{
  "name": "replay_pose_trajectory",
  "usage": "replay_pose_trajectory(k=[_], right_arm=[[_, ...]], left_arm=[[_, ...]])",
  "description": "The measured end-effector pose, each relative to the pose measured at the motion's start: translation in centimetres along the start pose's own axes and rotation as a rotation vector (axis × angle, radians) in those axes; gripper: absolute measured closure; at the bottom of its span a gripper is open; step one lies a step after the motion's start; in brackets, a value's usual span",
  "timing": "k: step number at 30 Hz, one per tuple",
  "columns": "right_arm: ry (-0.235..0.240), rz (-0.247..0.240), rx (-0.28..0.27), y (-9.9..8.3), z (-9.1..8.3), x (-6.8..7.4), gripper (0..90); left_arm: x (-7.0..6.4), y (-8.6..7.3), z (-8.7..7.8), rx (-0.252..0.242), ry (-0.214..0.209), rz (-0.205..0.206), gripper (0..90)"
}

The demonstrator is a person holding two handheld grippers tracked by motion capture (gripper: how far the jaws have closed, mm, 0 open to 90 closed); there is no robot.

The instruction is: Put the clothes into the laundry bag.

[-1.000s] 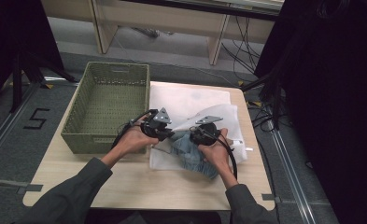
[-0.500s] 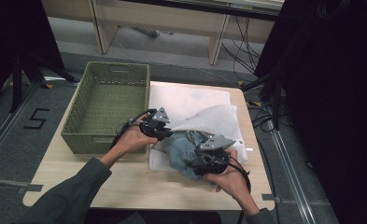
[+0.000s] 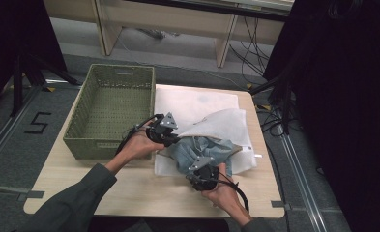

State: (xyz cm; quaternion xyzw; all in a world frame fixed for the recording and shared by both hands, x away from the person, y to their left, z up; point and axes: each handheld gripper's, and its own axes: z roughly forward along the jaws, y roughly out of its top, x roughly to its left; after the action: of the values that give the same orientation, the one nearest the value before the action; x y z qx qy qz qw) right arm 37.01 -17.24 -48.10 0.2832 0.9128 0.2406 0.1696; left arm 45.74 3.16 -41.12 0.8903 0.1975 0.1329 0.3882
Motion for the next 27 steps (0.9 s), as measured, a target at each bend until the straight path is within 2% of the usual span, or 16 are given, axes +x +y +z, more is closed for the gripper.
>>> replay_pose_trajectory(k=[2,3,5,6,8,9,12,13,14,16,19,21,22,23,25,27], right_arm=[[0.019,0.025,-0.041,0.1,-0.8,-0.6,75.3],[0.024,0.085,-0.079,0.5,-1.5,-1.0,76.0],[0.028,0.104,-0.104,1.1,-2.5,-1.9,76.3],[0.003,0.131,-0.162,1.6,-2.8,-2.6,76.6],[-0.018,0.159,-0.190,2.5,-2.8,-3.5,76.9],[-0.019,0.174,-0.165,3.2,-2.8,-4.4,77.0],[-0.034,0.233,-0.182,4.5,-1.6,-6.6,77.0],[0.021,0.273,-0.137,5.3,0.0,-8.0,76.9],[0.021,0.273,-0.137,5.3,0.0,-8.0,76.9],[0.021,0.356,-0.134,5.4,2.6,-8.7,76.7],[0.039,0.365,-0.149,5.1,3.5,-8.9,76.7],[0.049,0.374,-0.164,5.5,2.3,-8.7,76.9],[0.033,0.350,-0.214,5.6,1.6,-8.9,77.1],[0.059,0.408,-0.251,5.9,0.3,-8.6,77.3],[0.087,0.356,-0.285,5.9,-2.1,-8.3,77.5],[0.101,0.381,-0.279,5.9,-2.9,-7.9,77.4]], left_arm=[[0.0,0.0,-0.1,-0.006,-0.011,-0.008,85.5],[0.0,0.1,-0.1,-0.008,-0.016,-0.002,85.6],[-0.3,0.2,-0.2,-0.010,-0.028,-0.021,85.7],[-0.5,0.4,-0.2,-0.009,-0.026,-0.015,85.9],[-0.9,0.8,-0.2,0.001,-0.011,0.004,86.2],[-1.0,0.9,-0.2,-0.002,-0.009,0.003,86.2],[-0.9,0.9,-0.3,-0.010,-0.009,0.011,86.2],[-0.9,0.9,-0.4,-0.014,-0.011,-0.001,86.3],[-0.9,0.9,-0.4,-0.021,-0.014,-0.013,86.3],[-0.9,0.9,-0.5,-0.016,-0.016,-0.004,86.3],[-0.8,0.8,-0.5,-0.011,-0.015,0.001,86.3],[-0.7,0.8,-0.6,-0.024,-0.014,-0.009,86.2],[-0.7,0.9,-0.8,-0.029,-0.021,-0.008,86.2],[-0.7,1.0,-1.1,-0.042,-0.031,-0.013,86.1],[-1.0,1.3,-1.7,-0.058,-0.048,-0.002,86.1],[-1.7,1.9,-2.5,-0.067,-0.058,0.016,86.0]])
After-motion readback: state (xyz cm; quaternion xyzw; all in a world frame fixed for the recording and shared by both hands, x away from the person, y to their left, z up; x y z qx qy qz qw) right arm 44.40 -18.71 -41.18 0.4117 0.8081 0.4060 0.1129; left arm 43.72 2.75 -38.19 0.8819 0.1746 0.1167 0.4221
